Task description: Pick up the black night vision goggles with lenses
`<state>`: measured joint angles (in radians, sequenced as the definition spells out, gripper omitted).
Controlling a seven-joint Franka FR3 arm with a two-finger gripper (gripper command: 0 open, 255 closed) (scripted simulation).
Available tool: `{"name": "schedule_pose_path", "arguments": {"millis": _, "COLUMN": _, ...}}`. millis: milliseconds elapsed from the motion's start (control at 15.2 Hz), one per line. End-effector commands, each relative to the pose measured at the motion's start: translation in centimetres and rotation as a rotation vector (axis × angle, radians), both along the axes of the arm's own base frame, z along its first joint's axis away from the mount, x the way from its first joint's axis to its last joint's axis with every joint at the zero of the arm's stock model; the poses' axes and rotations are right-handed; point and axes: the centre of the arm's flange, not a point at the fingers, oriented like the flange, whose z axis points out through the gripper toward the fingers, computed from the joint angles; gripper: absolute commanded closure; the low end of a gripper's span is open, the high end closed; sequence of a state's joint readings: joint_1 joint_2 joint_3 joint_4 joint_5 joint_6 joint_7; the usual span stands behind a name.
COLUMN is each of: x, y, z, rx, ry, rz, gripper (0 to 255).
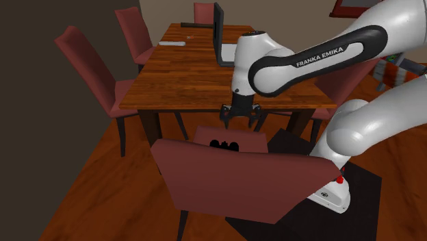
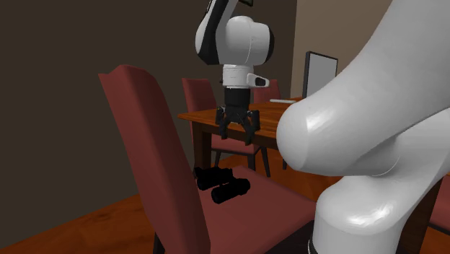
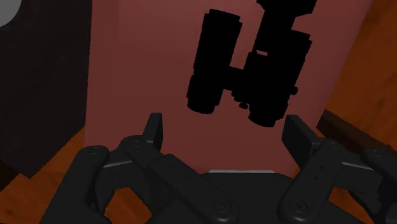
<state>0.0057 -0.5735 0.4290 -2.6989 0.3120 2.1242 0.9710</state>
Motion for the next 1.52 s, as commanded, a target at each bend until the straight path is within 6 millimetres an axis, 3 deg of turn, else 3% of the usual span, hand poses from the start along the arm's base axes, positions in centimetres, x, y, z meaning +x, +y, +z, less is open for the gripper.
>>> {"name": "schedule_pose_path", "arguments": {"millis": 0, "x": 0.6, "y": 1.6, "z": -2.0, "rx": 0.007, "ry": 0.002, "rz": -0.066, "gripper": 0}}
{"name": "schedule_pose_path", "arguments": {"millis": 330, "x": 2.2, "y": 4.7, "z": -6.4, "rx": 0.02, "ry": 0.011, "rz": -0.198, "gripper": 0}}
{"name": "schedule_pose_path", "arguments": {"millis": 792, "x": 2.2, "y": 4.7, "z": -10.4, "rx": 0.02, "ry": 0.011, "rz": -0.198, "gripper": 0}}
{"name": "schedule_pose_path", "arguments": {"millis": 924, "x": 2.2, "y": 4.7, "z": -10.4, "rx": 0.02, "ry": 0.011, "rz": -0.198, "gripper": 0}}
{"name": "schedule_pose_path", "arguments": {"millis": 990, "x": 2.2, "y": 4.7, "z": -10.4, "rx": 0.02, "ry": 0.011, "rz": -0.198, "gripper": 255}}
{"name": "schedule_pose_path", "arguments": {"millis": 1452, "x": 2.2, "y": 4.7, "z": -10.4, "rx": 0.02, "ry": 0.011, "rz": -0.198, "gripper": 255}}
